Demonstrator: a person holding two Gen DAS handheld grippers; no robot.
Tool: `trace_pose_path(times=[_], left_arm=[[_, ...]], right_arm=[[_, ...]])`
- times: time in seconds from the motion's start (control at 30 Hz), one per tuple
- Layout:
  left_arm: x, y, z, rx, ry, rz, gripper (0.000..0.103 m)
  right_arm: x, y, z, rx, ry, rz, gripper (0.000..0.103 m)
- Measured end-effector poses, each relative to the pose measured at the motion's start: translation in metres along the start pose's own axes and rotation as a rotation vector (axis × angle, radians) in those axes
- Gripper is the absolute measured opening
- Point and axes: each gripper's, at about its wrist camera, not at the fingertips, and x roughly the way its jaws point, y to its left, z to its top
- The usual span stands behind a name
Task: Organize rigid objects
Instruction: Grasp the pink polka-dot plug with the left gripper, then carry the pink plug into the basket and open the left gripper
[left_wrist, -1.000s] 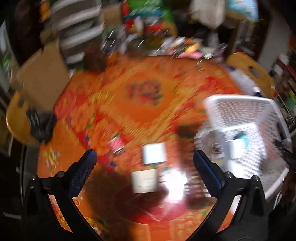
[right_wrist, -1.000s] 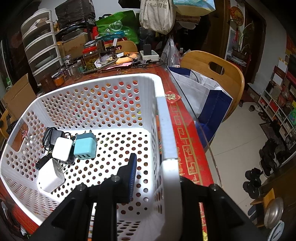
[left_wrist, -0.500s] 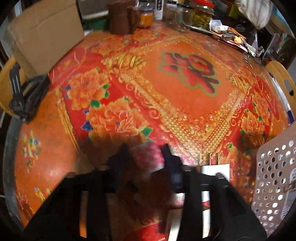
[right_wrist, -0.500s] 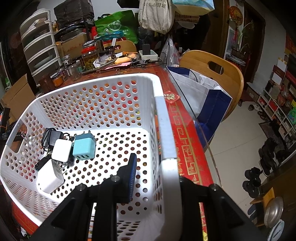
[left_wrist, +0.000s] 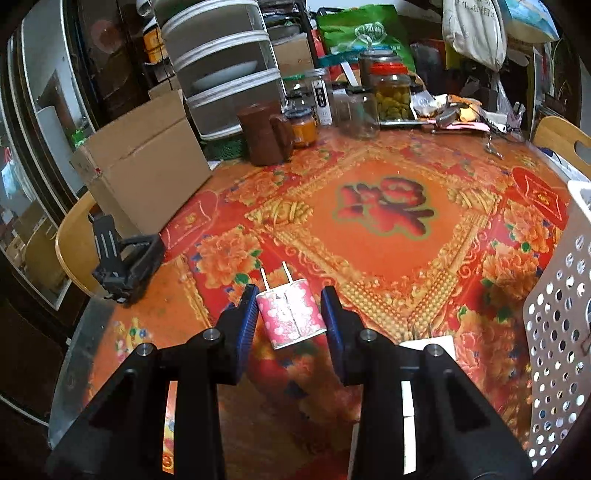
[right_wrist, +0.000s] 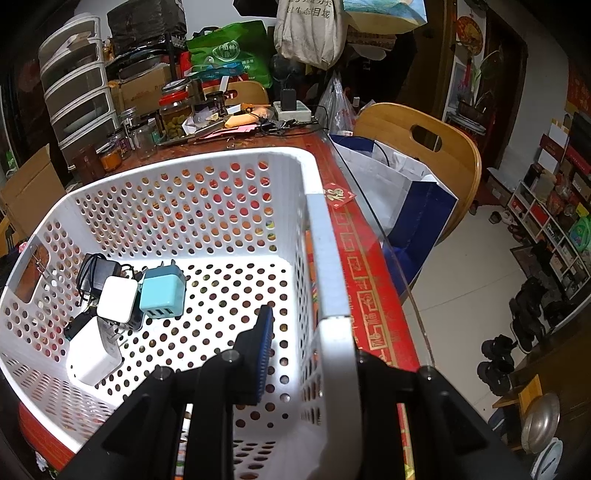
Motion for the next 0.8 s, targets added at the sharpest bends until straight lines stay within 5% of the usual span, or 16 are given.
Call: trace_pose_path(times=[0.27,0.43,0.8], left_arm=[[-0.002,0.006,-0.001,-0.022,-0.035,0.011,0.032],[-0.048,-0.007,0.005,0.003,-0.152,0.021,0.032],[-0.137,-0.048,0.027,0.070,-0.230,-0.063,0.032]], right_arm=[[-0.001,-0.001,0.001,0.001,-0.002,0.006,0.024],[-0.001,0.000,0.001,-0.005,-0.002,0.008,0.023],[-0.001,0.001,0.000,-0.009,-0.010,0.022,0.024]])
